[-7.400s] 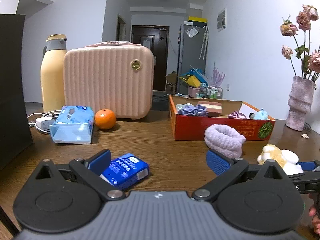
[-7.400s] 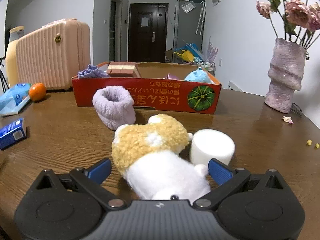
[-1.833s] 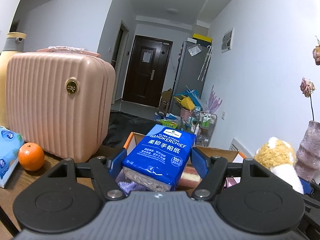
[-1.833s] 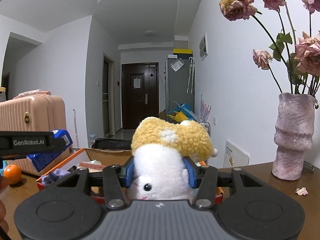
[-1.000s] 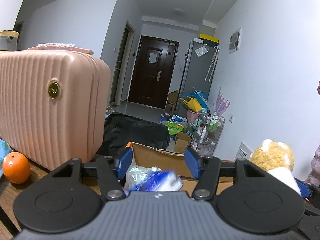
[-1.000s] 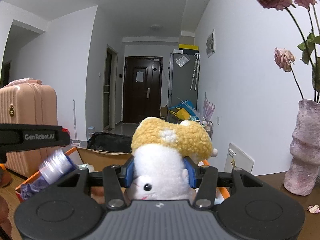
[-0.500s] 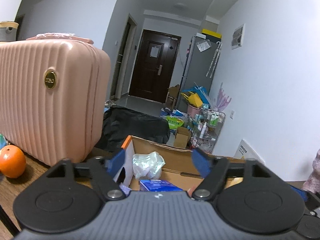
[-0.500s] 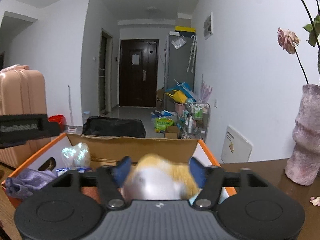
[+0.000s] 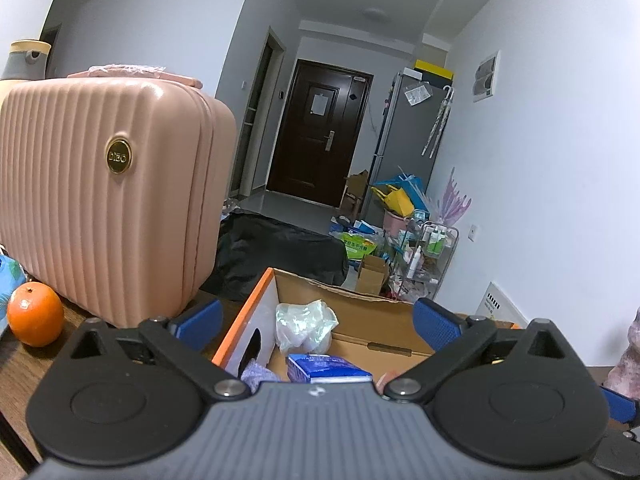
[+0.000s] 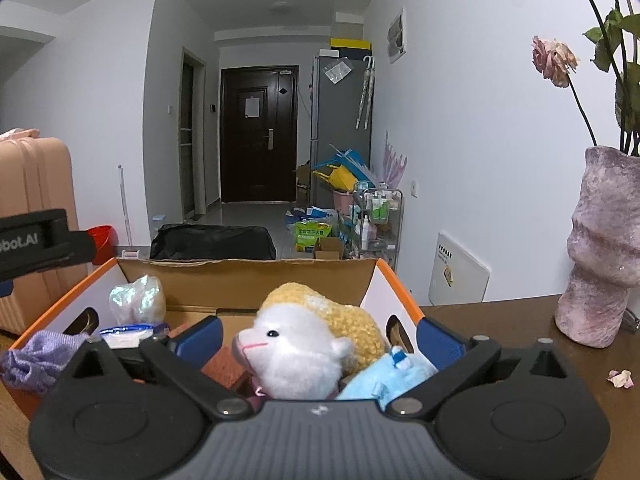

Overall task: Organize soft objects
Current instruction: 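Open both tools to drop the tissue pack and sheep plush into the box, then move both tools back from the box toward the white round sponge and wristband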

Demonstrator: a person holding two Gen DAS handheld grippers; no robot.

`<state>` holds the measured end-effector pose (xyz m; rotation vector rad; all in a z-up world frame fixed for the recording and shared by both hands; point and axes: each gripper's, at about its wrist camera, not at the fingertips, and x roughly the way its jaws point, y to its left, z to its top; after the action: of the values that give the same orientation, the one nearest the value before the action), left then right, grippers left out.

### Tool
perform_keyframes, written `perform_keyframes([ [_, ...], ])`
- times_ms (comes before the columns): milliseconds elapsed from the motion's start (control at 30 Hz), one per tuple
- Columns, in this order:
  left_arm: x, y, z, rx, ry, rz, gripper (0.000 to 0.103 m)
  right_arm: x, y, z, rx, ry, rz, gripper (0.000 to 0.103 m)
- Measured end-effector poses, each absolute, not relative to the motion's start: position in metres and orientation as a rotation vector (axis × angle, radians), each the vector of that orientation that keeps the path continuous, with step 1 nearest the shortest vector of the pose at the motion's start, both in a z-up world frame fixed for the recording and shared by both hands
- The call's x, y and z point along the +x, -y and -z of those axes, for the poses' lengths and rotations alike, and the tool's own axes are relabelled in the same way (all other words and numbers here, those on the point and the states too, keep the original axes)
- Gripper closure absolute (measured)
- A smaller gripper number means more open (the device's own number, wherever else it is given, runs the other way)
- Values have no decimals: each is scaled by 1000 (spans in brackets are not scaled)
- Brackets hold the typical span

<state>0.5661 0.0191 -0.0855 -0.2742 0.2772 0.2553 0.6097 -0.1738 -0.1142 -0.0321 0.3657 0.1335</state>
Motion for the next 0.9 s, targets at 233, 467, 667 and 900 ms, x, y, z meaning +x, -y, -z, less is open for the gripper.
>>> perform_keyframes([
  [233, 561, -17, 86, -267, -282, -256, 0, 598, 175, 114, -50, -359, -142, 0],
  [467, 547, -19, 87, -255, -283, -259, 0, 581, 185, 112, -61, -355, -151, 0],
  [667, 532, -18, 89, -230, -283, -255, 0, 564, 194, 114, -61, -361, -157, 0],
  [900, 511, -16, 92, -212, -287, -247, 0, 543, 206, 116, -61, -370, -160, 0],
])
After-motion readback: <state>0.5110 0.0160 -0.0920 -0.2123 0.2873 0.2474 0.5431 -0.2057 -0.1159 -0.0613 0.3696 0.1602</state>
